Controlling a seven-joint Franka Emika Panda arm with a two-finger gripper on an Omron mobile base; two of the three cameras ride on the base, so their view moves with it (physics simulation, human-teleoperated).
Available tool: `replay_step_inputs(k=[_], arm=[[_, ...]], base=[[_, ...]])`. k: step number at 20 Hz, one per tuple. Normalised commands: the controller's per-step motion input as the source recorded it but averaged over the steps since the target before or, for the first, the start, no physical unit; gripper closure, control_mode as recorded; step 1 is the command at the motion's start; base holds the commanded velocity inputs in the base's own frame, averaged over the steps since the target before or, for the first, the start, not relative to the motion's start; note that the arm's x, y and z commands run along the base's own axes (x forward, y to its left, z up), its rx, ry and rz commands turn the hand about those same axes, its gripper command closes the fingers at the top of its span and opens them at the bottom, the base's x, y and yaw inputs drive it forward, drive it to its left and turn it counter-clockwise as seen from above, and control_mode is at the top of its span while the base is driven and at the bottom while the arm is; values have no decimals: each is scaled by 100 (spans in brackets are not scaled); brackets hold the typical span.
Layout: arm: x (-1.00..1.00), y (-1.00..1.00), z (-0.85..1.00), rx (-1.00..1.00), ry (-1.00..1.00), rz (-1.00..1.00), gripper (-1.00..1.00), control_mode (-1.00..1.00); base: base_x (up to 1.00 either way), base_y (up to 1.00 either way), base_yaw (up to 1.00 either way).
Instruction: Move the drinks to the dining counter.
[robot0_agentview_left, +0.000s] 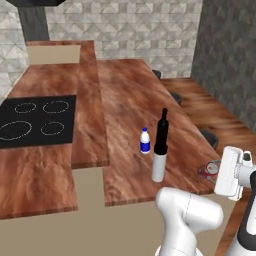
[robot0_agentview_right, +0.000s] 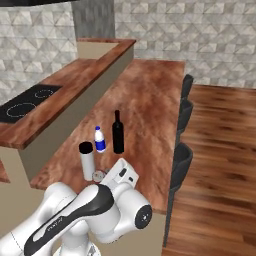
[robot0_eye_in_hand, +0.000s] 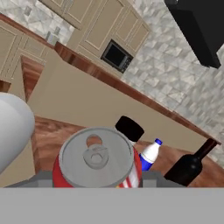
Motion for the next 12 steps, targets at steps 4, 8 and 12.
replay_step_inputs(k=[4,8,12], arm=[[0,0,0,0,0,0,100,100],[0,0,0,0,0,0,100,100],[0,0,0,0,0,0,100,100]], base=[[35,0,30],[34,-2,30],[45,-6,31]])
